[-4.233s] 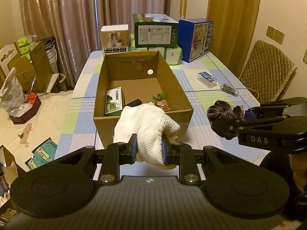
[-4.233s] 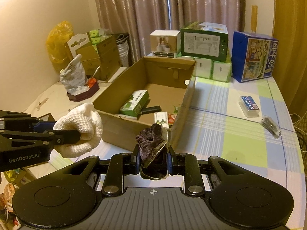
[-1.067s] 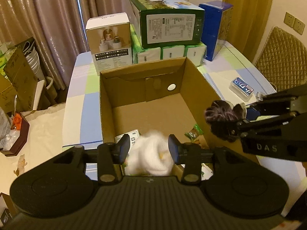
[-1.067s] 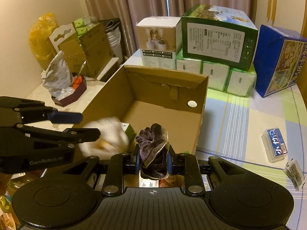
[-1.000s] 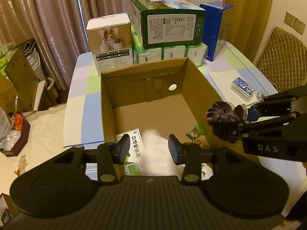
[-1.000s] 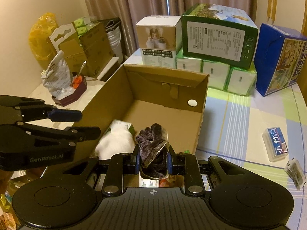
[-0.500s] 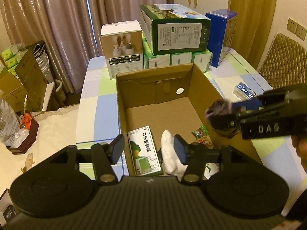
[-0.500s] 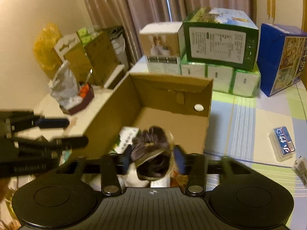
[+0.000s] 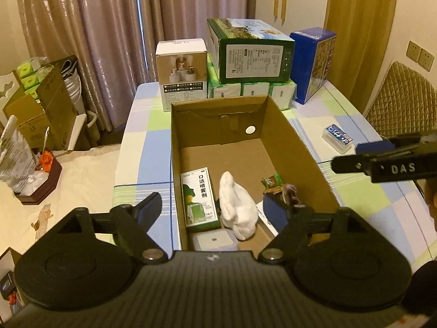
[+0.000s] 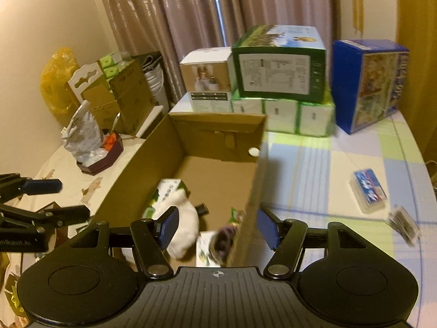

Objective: Organize objects
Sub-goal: 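Open both grippers to release the cloth and scrunchie in the box, then move both tools back toward the toothpick case and snack packet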

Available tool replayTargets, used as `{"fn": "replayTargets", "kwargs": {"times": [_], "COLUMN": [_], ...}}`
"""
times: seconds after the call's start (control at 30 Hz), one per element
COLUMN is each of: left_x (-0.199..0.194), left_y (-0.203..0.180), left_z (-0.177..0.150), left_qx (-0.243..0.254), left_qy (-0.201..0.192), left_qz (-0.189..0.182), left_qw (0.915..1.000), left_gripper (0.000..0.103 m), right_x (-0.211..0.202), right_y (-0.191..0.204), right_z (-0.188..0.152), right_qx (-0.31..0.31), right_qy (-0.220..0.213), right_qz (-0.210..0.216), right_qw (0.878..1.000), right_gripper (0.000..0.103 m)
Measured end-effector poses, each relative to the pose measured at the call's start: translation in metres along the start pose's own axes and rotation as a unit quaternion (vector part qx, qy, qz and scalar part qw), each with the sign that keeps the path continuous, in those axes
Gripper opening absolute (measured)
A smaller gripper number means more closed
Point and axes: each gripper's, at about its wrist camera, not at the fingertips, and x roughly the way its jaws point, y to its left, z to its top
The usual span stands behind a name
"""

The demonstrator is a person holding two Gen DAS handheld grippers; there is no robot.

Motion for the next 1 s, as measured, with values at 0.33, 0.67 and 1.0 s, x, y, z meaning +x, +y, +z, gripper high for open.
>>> {"fn": "replayTargets", "kwargs": {"times": [0.33, 0.67, 1.0], "left_x": [-0.044, -0.078, -0.096], "left_y": [-0.037, -0.069, -0.116], "left_z": [-0.019, -0.039, -0.054], "left_qx": [-0.027, -0.044, -0.035], "left_qy": [-0.024, -0.048, -0.075], "left_qz": [-0.009, 0.001, -0.019], "left_qw": [0.9993, 0.9979, 0.9964], "left_gripper": [0.098, 0.102, 0.102], "right_x": [-0.061, -0.107, -0.158], "right_y": [0.002, -0.012, -0.06], "right_z": [-0.04, -0.082, -0.114], "right_qx": [0.006, -0.001, 0.058], "right_qy": [-0.018, -0.028, -0.052], "right_qz": [0.0, -0.021, -0.068], "right_qw": [1.0, 0.999, 0.995], "right_gripper": [0.082, 0.096, 0.101]}}
